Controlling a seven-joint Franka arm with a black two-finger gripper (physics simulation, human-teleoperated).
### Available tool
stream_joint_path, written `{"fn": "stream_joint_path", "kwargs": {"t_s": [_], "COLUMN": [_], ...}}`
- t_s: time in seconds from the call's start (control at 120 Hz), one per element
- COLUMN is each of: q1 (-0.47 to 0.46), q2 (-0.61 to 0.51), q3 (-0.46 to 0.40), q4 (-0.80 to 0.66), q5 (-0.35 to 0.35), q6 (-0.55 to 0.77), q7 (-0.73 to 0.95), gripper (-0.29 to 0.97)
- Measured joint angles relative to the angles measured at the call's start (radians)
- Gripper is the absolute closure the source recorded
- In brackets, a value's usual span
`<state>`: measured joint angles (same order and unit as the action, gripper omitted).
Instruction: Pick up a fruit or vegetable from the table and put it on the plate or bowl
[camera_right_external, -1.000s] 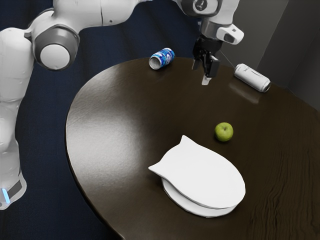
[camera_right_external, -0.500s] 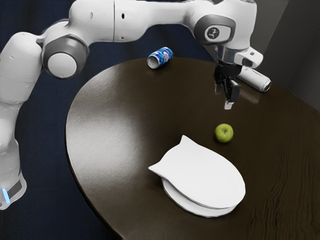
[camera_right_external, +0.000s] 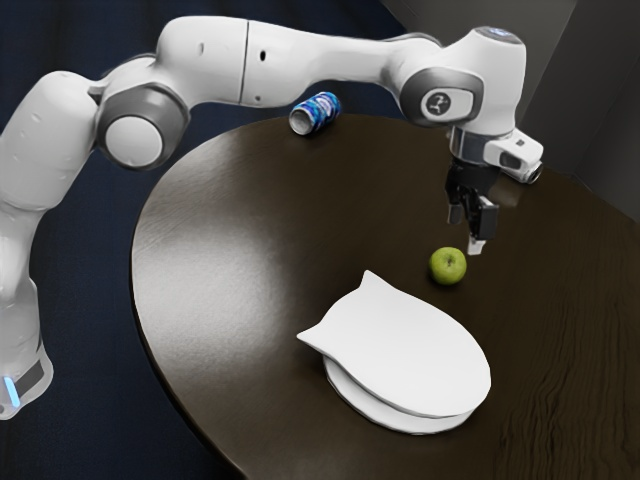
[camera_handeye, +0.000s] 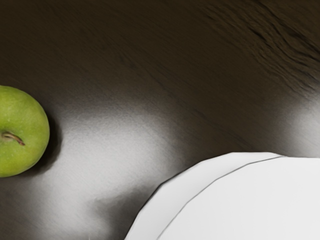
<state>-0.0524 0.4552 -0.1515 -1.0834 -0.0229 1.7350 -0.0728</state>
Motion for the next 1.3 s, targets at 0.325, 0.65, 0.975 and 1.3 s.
{"fn": "stream_joint_path", "kwargs": {"t_s": [0.325,0.65,0.975,1.3], "q1": [0.019,0.084,0.123,0.126], "q2": [0.105,0.221,0.27,0.297], "q3": [0.027,0.022,0.017,0.017], "q4": [0.101,0.194,0.193,0.19], "q5": [0.007,0.007,0.004,0.001], "q6": [0.031,0.062,0.078,0.095], "q7": [-0.003,-0.003,0.004,0.019], "gripper": [0.0,0.0,0.0,0.0]}}
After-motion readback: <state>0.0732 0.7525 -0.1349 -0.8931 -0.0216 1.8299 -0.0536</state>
